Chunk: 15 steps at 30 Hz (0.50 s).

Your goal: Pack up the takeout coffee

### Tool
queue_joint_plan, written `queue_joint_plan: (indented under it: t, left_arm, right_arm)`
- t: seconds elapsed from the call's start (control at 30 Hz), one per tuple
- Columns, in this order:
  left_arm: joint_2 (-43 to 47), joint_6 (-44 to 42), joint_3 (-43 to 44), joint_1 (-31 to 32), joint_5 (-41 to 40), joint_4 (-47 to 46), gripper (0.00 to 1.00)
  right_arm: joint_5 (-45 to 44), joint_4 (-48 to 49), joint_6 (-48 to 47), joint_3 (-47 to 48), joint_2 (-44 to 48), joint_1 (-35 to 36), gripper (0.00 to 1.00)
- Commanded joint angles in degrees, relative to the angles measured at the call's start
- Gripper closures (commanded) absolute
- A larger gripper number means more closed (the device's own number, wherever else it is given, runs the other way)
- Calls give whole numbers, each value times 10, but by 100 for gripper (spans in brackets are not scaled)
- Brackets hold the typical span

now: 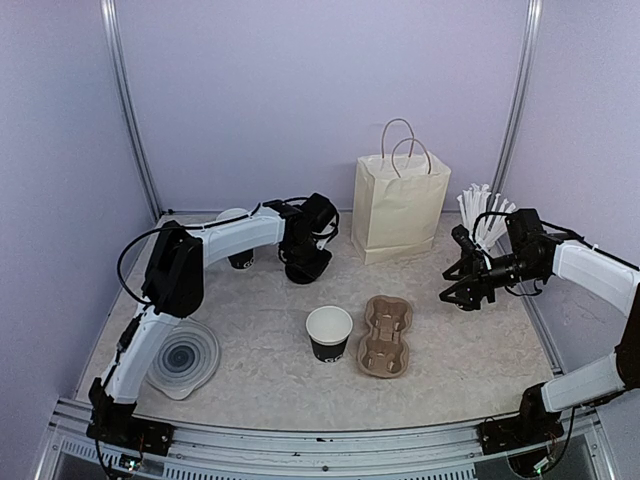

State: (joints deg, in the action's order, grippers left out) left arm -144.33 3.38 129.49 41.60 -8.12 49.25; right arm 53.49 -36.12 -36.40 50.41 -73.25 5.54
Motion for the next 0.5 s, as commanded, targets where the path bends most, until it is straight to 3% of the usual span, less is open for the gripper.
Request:
queue_joint_plan:
  t: [0.0,0.17,0.47]
  left_arm:
    - [77,3,-40,23,-58,-31,56]
    - [173,71,-128,5,-119,-77,47]
    - [140,122,-113,-25,-87,-56,50]
  right_arm:
    - [3,-6,-6,-4,-4,8,19]
    - [2,-6,-6,-4,-2,8,19]
    - [0,-7,-8,-5,1,9,19]
